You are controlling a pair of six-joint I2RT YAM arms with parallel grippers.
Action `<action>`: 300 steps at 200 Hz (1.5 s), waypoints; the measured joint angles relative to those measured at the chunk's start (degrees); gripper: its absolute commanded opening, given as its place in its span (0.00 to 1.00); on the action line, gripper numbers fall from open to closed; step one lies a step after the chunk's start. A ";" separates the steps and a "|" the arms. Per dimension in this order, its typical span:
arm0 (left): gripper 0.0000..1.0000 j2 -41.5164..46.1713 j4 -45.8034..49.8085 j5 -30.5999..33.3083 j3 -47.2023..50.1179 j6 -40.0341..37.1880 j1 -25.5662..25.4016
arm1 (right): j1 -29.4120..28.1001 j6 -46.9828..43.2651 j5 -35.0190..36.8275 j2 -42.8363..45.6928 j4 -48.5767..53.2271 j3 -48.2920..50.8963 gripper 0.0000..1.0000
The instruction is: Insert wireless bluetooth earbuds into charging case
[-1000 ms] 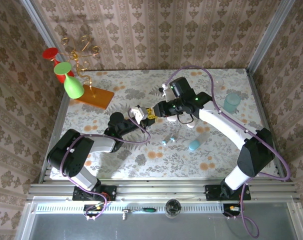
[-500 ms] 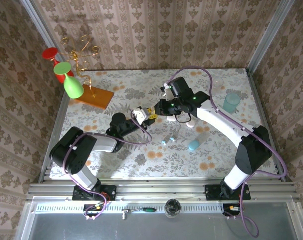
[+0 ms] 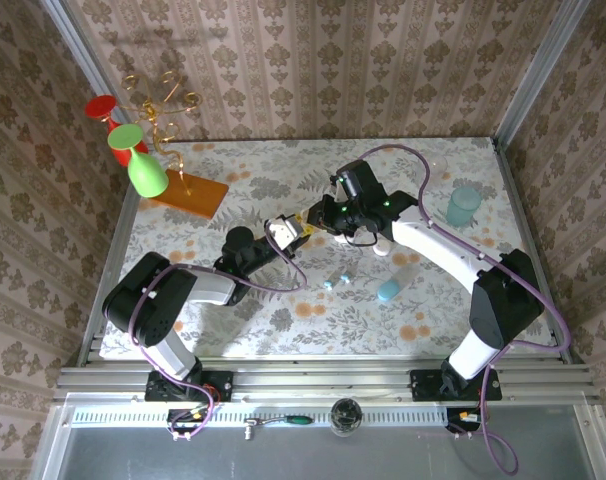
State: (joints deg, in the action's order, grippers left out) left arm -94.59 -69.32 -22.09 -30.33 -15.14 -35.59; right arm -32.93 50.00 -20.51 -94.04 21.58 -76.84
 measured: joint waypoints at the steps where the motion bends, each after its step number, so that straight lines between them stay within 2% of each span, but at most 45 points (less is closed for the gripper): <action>1: 0.00 -0.02 -0.04 0.00 0.00 0.00 0.00 | 0.00 -0.04 -0.02 -0.02 -0.02 0.00 0.27; 39: 0.00 -0.24 -0.35 -0.13 0.02 0.07 -0.07 | 0.00 -0.46 -0.24 0.02 -0.42 0.00 0.44; 86: 0.00 -0.24 -1.07 -0.94 0.22 1.01 0.00 | 0.74 -3.34 0.63 3.30 -0.20 1.57 0.48; 101: 0.00 -0.24 -1.11 -1.64 0.22 1.84 0.07 | 1.16 -4.09 0.81 4.61 -0.24 1.86 0.44; 132: 0.00 -0.17 -1.53 -3.87 0.55 3.96 0.63 | 2.38 -5.66 1.84 6.78 -0.20 2.97 0.24; 154: 0.00 -0.04 -1.73 -5.44 0.87 5.55 1.18 | 3.23 -6.93 2.12 6.88 0.44 3.43 0.16; 175: 0.00 0.94 -1.79 -6.43 1.09 6.60 1.25 | 3.54 -7.74 1.97 6.88 0.90 3.52 0.13; 300: 0.00 1.31 -1.90 -7.76 1.03 8.31 1.55 | 1.64 -8.50 -2.56 3.78 0.87 3.52 0.12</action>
State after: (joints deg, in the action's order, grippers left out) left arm -93.27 -71.22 -29.85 -29.30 -6.83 -34.04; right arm -31.29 41.50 -23.07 -90.26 22.46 -73.32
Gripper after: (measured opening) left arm 0.192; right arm 0.117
